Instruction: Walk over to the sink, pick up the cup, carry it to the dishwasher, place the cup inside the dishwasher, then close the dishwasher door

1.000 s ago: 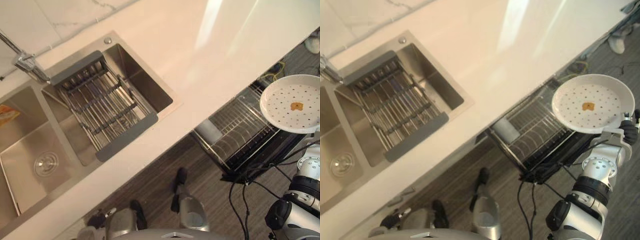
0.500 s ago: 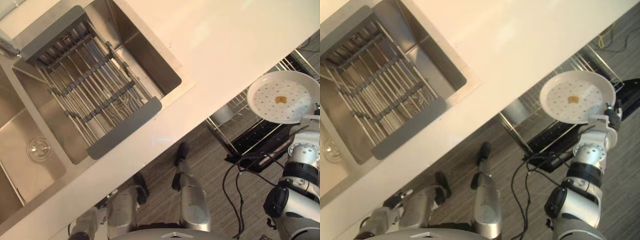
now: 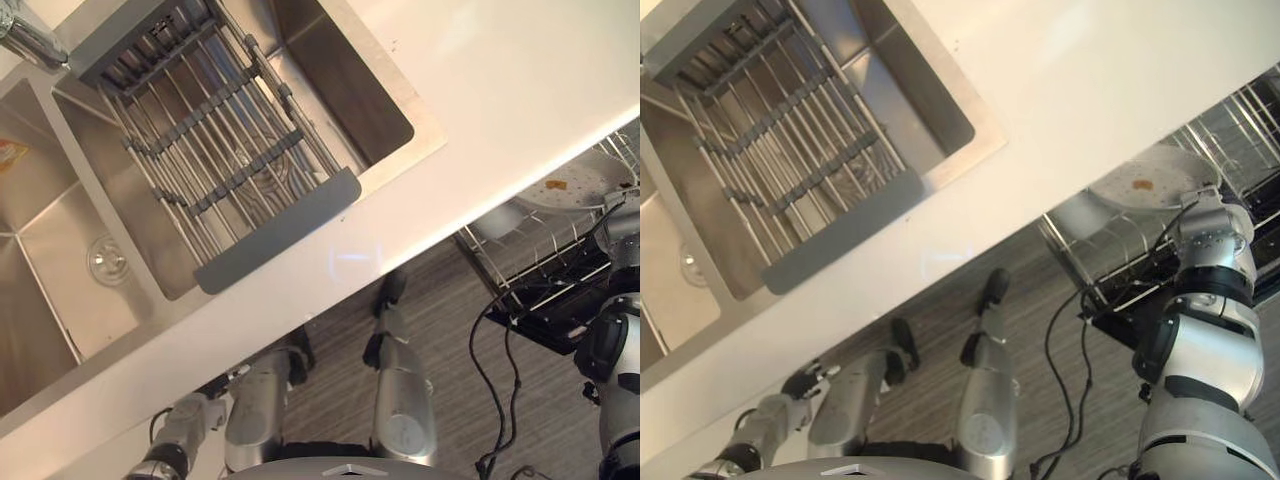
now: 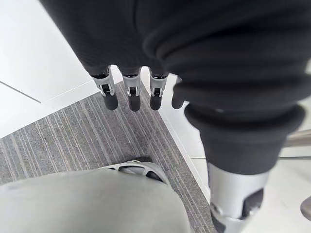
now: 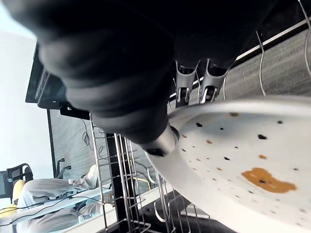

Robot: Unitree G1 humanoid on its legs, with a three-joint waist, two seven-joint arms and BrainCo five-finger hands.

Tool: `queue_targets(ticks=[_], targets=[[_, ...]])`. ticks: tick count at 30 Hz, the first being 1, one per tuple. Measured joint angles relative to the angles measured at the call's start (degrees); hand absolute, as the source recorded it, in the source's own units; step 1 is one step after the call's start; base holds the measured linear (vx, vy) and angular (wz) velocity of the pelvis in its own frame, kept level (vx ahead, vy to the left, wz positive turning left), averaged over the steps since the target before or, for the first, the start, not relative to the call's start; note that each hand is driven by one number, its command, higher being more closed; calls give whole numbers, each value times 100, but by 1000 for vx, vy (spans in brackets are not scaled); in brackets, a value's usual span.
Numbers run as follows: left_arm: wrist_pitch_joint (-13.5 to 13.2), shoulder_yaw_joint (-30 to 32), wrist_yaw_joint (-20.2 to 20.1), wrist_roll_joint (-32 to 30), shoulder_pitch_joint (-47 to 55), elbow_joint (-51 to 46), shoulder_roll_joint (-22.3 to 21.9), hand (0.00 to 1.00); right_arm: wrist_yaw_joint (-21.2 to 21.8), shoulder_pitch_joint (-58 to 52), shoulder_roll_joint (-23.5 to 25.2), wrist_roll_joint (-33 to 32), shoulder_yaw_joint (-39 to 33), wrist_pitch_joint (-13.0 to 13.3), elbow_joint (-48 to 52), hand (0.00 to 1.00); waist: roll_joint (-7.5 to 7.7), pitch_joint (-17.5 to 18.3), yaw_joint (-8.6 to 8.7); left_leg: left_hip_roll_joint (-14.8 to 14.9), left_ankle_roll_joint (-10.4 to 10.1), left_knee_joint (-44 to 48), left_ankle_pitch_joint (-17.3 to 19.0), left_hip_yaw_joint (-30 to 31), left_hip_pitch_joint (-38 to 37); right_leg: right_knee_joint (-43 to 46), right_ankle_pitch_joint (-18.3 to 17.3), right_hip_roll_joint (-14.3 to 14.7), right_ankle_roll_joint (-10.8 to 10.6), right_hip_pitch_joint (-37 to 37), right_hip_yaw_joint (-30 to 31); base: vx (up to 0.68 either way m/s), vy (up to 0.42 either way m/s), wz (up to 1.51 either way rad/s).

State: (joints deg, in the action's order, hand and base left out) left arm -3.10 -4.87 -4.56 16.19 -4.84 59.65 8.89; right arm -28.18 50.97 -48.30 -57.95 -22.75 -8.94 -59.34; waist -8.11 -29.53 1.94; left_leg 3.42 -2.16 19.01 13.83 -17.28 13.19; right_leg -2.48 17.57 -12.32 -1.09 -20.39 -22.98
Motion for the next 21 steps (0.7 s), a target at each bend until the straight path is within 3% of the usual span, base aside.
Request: queue_targets(ticks=[6,7,17,21], targets=[[-66,-213,-80,1,-2,27,-23,0,-350,154,-439,230,29,-4,-410,100,-173,8,12,-76,44,-31,-51,6,84,3,42,-91,2,-106,1,-1,14,3],[-88,-215,-94,2,-4,53,-23,0,-367,144,-507,348,29,1,-478,0,-174,8,37,-91,49,-34,-55,10,81,18,43,-113,1,-106,-2,-4,30,3],[-249,-317,-206,52,3,61,-33,0,-76,103,-827,433,37,7,-433,0,-203,27,176,-223,122,-224,-138,7,-158,67,22,-248,-44,92,15,-9,14,2],[-247,-314,-209,51,48,-4,-74,0,98,-50,-833,451,-4,11,133,0,-256,63,250,-184,97,-234,-142,-1,-284,-80,49,-192,-68,247,-13,3,-4,-1]])
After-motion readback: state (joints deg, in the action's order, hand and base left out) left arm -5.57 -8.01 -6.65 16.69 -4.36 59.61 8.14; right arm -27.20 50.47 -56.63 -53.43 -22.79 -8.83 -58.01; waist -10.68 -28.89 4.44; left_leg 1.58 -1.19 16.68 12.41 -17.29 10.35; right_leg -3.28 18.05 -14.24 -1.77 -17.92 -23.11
